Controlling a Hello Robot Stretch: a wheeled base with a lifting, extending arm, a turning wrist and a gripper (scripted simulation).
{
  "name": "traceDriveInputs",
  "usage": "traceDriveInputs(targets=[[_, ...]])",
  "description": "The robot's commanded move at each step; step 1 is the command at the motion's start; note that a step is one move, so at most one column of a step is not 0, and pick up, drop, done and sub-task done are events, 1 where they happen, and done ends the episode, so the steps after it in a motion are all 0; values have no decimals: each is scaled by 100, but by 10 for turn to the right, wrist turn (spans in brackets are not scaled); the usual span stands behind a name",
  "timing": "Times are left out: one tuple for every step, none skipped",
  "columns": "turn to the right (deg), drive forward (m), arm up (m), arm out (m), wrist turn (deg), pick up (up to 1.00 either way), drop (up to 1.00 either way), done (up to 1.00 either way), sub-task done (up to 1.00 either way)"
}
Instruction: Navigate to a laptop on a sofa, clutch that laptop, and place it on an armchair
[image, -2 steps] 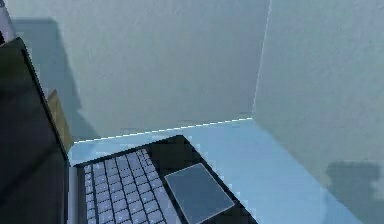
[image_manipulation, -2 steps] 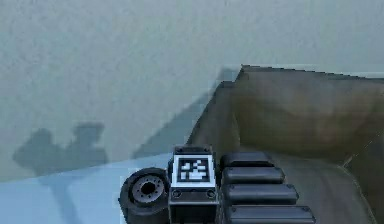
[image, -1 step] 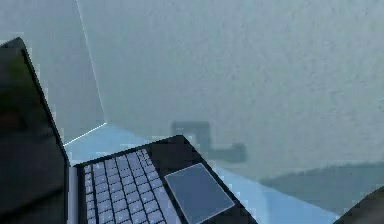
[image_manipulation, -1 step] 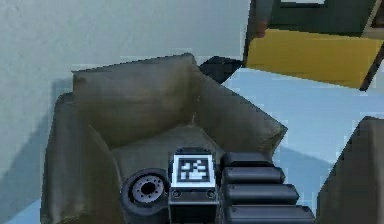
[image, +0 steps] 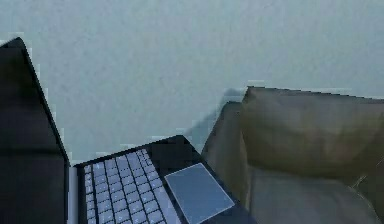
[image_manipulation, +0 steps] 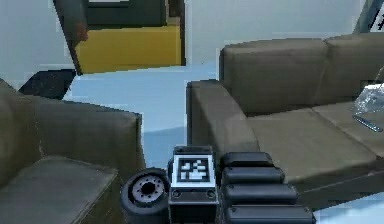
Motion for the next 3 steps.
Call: traceDriveInputs(targets=[[180,0,0,0,0,0,0,0,0],[-450,0,0,0,0,0,0,0,0],[-450,0,0,0,0,0,0,0,0]])
